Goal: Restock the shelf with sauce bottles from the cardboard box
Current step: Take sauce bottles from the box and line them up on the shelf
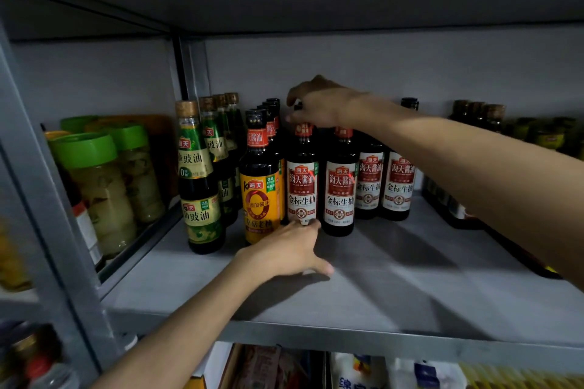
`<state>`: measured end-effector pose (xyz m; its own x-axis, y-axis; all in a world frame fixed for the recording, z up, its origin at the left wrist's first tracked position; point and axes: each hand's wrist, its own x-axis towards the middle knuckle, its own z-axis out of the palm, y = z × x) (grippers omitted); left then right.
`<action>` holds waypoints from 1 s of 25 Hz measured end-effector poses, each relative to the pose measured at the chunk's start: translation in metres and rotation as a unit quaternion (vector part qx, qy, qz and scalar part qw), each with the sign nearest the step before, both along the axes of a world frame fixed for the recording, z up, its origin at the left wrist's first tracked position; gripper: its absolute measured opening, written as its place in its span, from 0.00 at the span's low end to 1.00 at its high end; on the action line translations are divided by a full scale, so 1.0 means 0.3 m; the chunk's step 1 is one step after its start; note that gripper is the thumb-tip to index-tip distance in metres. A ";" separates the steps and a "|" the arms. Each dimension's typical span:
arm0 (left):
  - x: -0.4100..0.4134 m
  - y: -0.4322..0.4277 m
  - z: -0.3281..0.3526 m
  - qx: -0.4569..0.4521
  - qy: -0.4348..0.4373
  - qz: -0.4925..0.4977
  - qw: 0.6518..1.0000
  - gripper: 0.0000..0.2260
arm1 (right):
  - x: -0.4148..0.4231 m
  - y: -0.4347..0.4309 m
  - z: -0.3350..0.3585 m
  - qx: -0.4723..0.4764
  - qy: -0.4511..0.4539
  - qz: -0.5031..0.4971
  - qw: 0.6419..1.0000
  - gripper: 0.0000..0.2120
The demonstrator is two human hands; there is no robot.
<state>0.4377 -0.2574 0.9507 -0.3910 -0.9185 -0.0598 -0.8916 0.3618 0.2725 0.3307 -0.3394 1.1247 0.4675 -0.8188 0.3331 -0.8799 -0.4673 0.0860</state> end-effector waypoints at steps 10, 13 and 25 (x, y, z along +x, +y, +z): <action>-0.018 -0.017 0.006 -0.020 -0.003 0.030 0.999 0.42 | -0.002 -0.046 -0.020 0.011 -0.032 0.033 0.999 0.13; -0.021 -0.016 0.013 -0.022 -0.010 0.030 0.999 0.42 | -0.011 -0.048 -0.024 0.008 -0.043 0.039 0.998 0.12; 0.002 0.010 -0.026 -0.057 0.015 0.024 0.998 0.35 | -0.047 0.075 -0.056 -0.113 -0.109 0.045 0.987 0.18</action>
